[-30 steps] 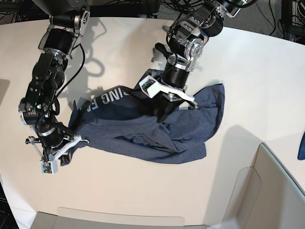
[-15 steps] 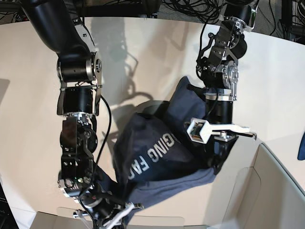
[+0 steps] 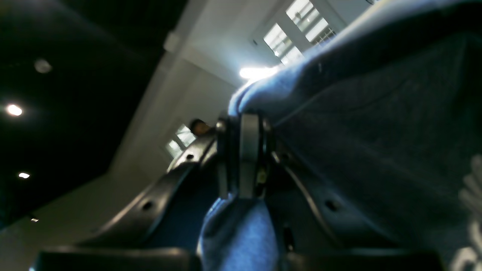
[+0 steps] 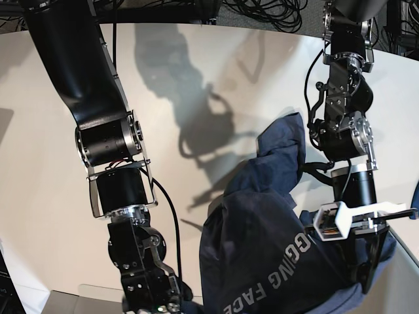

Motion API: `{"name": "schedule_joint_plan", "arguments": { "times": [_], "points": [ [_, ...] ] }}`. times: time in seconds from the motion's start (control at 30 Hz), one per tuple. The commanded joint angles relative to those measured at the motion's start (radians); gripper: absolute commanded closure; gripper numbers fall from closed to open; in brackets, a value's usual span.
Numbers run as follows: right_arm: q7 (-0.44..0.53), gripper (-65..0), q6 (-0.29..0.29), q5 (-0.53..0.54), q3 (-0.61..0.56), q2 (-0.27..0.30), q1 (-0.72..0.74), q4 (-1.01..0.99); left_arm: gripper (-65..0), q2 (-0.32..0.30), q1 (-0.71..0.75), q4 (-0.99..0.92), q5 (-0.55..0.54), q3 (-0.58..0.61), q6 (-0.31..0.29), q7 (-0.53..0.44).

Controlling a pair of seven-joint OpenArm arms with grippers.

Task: Layout the t-shirt on the table in an organized manner, then fold the t-shirt properly
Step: 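Lift the navy shirt high with both grippers and shake it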

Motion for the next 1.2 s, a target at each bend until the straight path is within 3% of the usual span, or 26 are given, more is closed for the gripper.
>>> {"name": "schedule_joint_plan", "arguments": {
  "times": [0.0,0.13,0.43,0.57,0.73,0.87,0.97,1.0,1.1,1.17],
  "points": [
    [0.067,0.0,-0.012,0.039,-0.033,-0.022,0.069,0.016,-0.1,-0.027,-0.030,0.017,0.012,-0.032,0.023,-0.011],
    [0.181,0.0,-0.071,0.151,-0.134,-0.022,0.120,-0.010,-0.1,-0.105,-0.059,0.017,0.012,-0.106,0.024,-0.013],
    [0.450,0.0,-0.075,0.378,-0.229,-0.022,0.140,-0.029,-0.1,-0.273,-0.176,0.017,0.012,-0.207,0.024,-0.013],
    [0.543,0.0,-0.075,0.413,-0.261,-0.022,0.135,-0.026,-0.1,-0.348,-0.248,0.017,0.012,-0.209,0.024,-0.013],
    [0.620,0.0,-0.075,0.413,-0.264,-0.022,0.100,0.014,-0.1,-0.392,-0.358,0.017,0.012,-0.199,0.024,-0.013],
    [0.615,0.0,-0.075,0.410,-0.260,-0.022,0.010,0.069,-0.1,-0.394,-0.407,0.028,0.012,-0.199,0.023,-0.013],
    [0.612,0.0,-0.077,0.410,-0.260,-0.018,-0.113,0.102,-0.1,-0.388,-0.323,0.036,0.012,-0.207,0.023,-0.013],
    [0.612,0.0,-0.077,0.415,-0.260,0.007,-0.161,0.115,-0.1,-0.385,-0.272,0.036,0.012,-0.207,0.023,-0.013],
    [0.595,0.0,-0.077,0.415,-0.263,0.097,-0.334,0.157,-0.1,-0.279,-0.050,0.034,0.012,-0.198,0.023,-0.011],
    [0.502,0.0,-0.077,0.415,-0.258,0.165,-0.415,0.197,-0.1,-0.202,0.078,0.034,0.012,-0.181,0.023,-0.013]
  ]
}}
